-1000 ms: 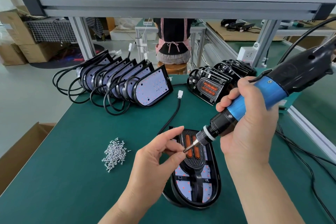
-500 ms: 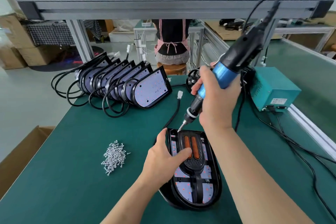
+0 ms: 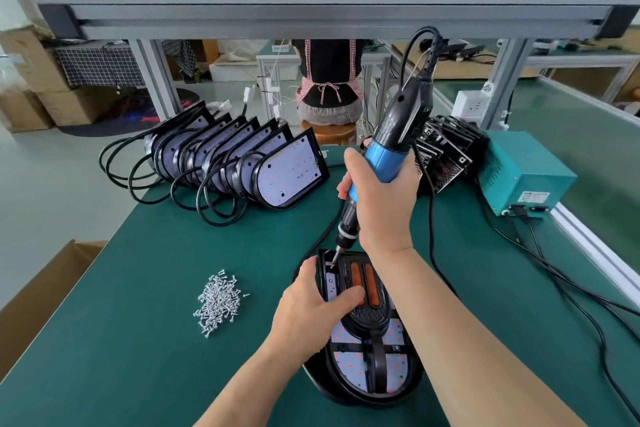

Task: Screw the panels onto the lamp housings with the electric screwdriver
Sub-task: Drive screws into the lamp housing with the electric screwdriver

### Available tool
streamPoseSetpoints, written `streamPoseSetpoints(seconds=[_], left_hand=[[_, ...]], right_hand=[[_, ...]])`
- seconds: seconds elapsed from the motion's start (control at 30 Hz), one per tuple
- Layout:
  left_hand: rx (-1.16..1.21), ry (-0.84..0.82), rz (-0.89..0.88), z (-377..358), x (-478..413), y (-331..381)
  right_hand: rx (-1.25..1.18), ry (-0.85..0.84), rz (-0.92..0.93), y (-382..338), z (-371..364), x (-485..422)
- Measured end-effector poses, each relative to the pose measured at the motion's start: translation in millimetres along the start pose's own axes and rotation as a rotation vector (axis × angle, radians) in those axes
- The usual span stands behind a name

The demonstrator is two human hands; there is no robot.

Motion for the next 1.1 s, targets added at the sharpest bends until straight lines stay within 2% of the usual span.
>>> streamPoseSetpoints(seconds=[0.63,0.97,1.1], left_hand=[[0.062,0.057,0.006,-2,-5,-6],[0.082,-0.007,0.014,1,1,4],[0.125,-0.025,0.014,-2,2,6]], right_hand=[[0.063,-0.111,-0.024,16,-14,-3],[0.07,-0.348,-0.059,8,-27,8],[0.031,-0.356,-0.049,-3,-26,12]])
Point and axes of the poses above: each hand's wrist, its own x-axis away from the middle knuckle, its own z-axis out of the back of the hand, y = z × x, the point moved 8 cm from there along -x, towards the middle knuckle, and after that the axes turned 7 degrees about -z, right-handed, at the moved point
